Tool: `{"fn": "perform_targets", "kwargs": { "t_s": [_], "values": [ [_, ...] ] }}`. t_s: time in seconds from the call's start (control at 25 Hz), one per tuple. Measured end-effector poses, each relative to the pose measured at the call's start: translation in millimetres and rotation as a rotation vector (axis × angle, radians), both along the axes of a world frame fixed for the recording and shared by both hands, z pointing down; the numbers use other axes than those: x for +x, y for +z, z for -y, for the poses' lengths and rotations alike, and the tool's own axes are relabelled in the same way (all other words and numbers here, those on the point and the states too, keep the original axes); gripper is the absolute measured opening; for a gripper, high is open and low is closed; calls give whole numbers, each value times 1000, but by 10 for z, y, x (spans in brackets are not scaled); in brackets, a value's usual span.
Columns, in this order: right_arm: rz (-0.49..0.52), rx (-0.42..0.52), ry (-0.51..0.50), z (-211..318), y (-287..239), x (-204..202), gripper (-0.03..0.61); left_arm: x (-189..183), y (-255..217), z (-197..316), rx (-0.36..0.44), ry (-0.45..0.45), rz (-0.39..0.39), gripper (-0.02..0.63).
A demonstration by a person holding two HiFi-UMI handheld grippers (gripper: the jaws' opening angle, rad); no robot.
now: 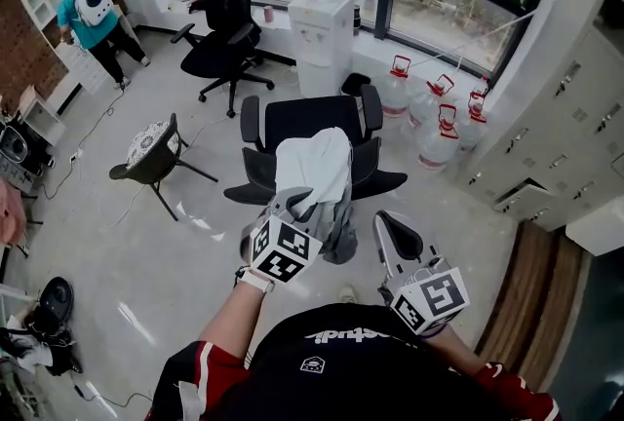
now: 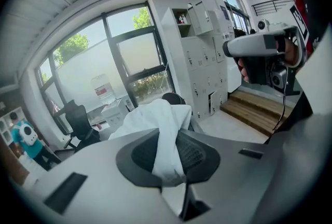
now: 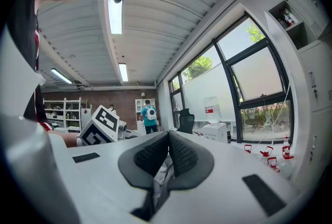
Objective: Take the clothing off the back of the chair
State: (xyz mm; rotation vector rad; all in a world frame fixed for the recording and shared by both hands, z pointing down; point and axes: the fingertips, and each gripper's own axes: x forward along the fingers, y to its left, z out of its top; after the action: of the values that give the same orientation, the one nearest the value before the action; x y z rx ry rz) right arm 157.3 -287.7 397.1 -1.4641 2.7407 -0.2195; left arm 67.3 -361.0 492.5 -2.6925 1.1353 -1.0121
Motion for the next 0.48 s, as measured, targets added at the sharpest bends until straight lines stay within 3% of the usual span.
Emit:
{"fn": "perform_targets", "kwargs": {
  "t_s": [0.2, 0.48],
  "values": [
    [9, 5, -11, -22, -38, -11, 3, -56, -214, 0, 1, -17, -134, 63],
    [12, 4, -28, -1, -26, -66, 3, -191, -702, 5, 0, -40, -482, 61]
  ]
}}
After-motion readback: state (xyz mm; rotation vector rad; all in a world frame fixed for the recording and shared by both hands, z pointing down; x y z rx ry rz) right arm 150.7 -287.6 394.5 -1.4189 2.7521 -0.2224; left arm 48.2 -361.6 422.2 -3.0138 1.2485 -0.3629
